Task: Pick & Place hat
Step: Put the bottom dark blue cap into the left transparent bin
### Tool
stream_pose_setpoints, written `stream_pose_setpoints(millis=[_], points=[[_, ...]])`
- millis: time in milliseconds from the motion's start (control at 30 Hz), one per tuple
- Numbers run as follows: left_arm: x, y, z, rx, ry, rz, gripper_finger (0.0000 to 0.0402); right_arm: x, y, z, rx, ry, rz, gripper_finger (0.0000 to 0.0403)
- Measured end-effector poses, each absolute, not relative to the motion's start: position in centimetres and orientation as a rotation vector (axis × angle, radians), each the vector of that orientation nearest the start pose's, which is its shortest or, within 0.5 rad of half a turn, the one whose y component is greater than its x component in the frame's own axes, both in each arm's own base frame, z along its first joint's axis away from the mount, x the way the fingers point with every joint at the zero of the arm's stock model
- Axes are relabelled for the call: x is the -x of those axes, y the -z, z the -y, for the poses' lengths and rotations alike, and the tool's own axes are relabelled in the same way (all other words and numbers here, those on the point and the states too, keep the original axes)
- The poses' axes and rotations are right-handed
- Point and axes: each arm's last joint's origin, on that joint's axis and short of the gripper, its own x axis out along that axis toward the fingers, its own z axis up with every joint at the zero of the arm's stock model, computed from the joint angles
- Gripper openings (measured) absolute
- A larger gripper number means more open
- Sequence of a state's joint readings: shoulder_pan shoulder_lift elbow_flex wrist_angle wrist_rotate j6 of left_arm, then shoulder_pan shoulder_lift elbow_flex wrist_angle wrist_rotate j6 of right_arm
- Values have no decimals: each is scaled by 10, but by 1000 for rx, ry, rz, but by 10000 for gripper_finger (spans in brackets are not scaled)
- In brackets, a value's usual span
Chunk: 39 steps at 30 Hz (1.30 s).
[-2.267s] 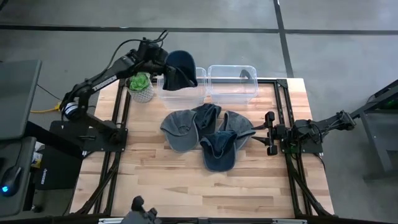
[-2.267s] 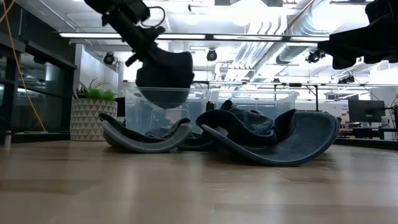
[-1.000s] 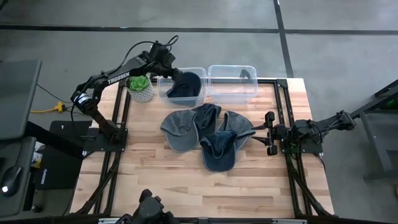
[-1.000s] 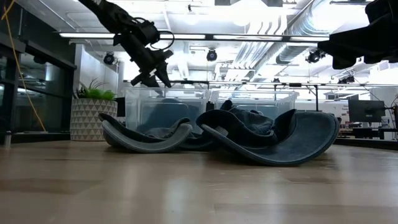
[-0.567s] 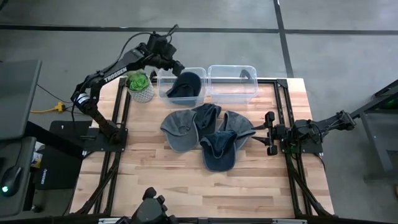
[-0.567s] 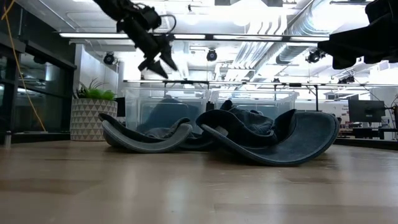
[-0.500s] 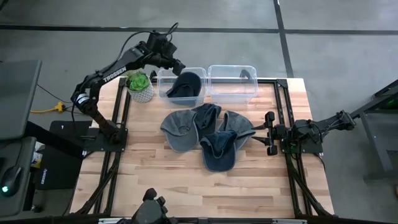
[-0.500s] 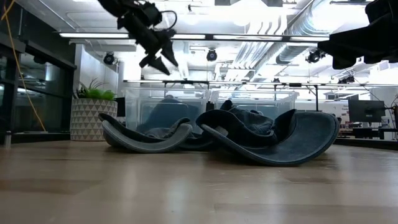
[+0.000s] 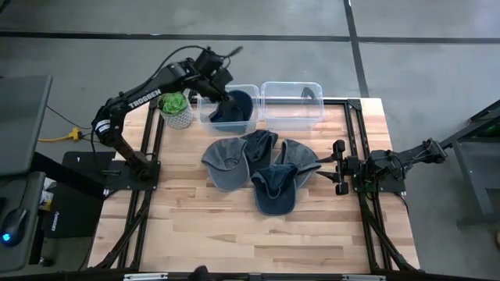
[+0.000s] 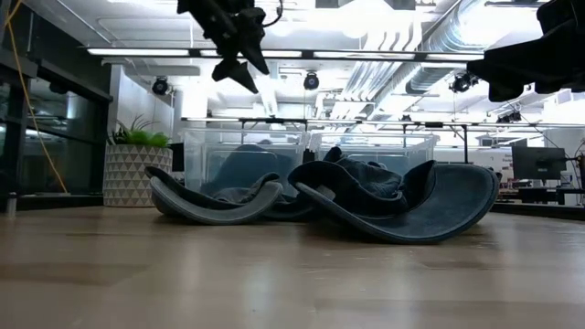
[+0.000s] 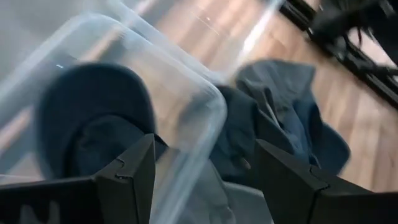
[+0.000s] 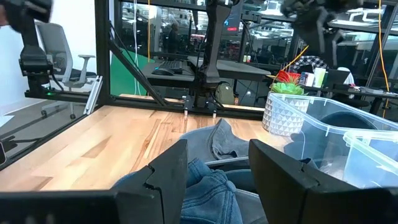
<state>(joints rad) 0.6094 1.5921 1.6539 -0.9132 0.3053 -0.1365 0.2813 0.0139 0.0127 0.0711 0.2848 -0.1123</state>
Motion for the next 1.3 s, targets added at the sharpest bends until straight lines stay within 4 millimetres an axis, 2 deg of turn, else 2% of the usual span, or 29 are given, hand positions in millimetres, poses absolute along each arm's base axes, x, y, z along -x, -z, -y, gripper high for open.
stream_pose_setpoints(millis=[300,533,667,800,967,1100,1200,1300], points=[[-302,-367,-122,408,-174,-850,214,-95,-174,-19,93,7,67,165],[-319,-367,-72,300,-125,-871,214,-95,-173,-19,93,7,67,165],[-338,-349,-50,288,-129,-867,214,-95,-173,-19,93,7,67,165],[-345,-326,-36,384,-142,-840,214,-95,-174,-19,93,7,67,165],[-346,-277,-30,695,-270,-856,214,-95,-174,-19,93,7,67,165],[-340,-253,-30,919,-403,-867,214,-95,-173,-19,93,7,67,165],[-340,-245,-30,1011,-435,-852,214,-95,-173,-19,93,7,67,165],[-351,-231,-30,1035,-420,-854,214,-95,-173,-19,93,7,67,165]])
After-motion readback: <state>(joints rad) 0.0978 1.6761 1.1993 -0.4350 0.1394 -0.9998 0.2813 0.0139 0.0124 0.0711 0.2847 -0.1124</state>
